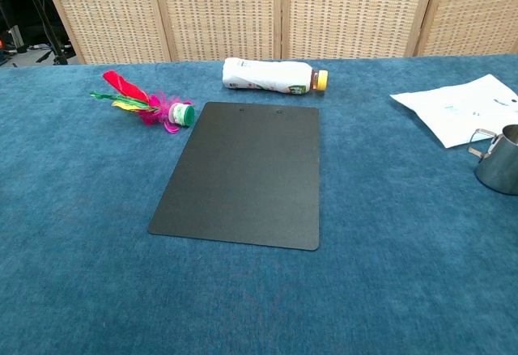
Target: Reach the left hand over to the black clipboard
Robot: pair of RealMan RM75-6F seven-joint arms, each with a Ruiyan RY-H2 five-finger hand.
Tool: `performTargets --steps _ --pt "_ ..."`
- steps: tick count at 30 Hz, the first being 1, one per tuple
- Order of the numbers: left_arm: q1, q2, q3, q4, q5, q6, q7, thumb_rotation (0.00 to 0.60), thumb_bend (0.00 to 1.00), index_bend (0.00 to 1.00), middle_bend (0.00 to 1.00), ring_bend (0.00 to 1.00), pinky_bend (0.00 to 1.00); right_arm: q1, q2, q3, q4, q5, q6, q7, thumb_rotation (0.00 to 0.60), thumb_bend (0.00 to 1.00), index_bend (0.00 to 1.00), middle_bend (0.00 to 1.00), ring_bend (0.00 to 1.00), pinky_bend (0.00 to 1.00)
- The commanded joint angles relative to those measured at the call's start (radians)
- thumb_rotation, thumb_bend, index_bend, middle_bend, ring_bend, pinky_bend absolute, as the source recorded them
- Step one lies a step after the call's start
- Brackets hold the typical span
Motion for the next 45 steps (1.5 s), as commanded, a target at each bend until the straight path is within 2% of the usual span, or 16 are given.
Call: performTargets --steps 1,8,11,20,28,31,45 --pt "-0.12 0.032 -0.052 -0.009 -0.086 -0.177 -0.027 0.6 0.7 0.0 0.65 0.65 0.48 0.0 0.002 -0.001 -0.001 -0.002 0.0 0.002 0.6 0.19 0.0 0.0 0.0 0.0" --pt "-0.302 0.029 -0.109 0.01 -0.246 -0.422 -0.005 0.6 0.73 0.0 0.65 0.67 0.5 0.0 0.008 0.001 -0.004 0.001 0.002 0.015 0.6 0.19 0.0 0.0 0.0 0.0" --pt "-0.374 0.015 -0.116 0.035 -0.319 -0.516 0.006 0.6 0.74 0.0 0.65 0.67 0.51 0.001 0.012 0.002 -0.008 0.001 0.001 0.022 0.6 0.19 0.0 0.0 0.0 0.0" --pt "-0.561 -0.088 -0.075 0.168 -0.476 -0.724 0.022 0.6 0.76 0.0 0.65 0.67 0.51 0.001 0.022 0.011 -0.01 0.023 -0.001 0.033 0.6 0.19 0.0 0.0 0.0 0.0" --pt "-0.71 -0.142 -0.027 0.242 -0.6 -0.851 -0.006 0.6 0.78 0.0 0.65 0.67 0.51 -0.001 0.025 0.015 -0.009 0.031 0.003 0.037 0.6 0.19 0.0 0.0 0.0 0.0" --pt "-0.778 -0.167 -0.006 0.263 -0.633 -0.87 -0.008 0.6 0.78 0.0 0.65 0.67 0.51 -0.001 0.03 0.015 -0.01 0.032 0.003 0.047 0.6 0.19 0.0 0.0 0.0 0.0" --pt "-1.016 -0.229 0.127 0.256 -0.811 -0.84 -0.011 0.6 0.78 0.0 0.65 0.67 0.51 -0.002 0.056 0.025 -0.008 0.049 0.009 0.111 0.6 0.19 0.0 0.0 0.0 0.0"
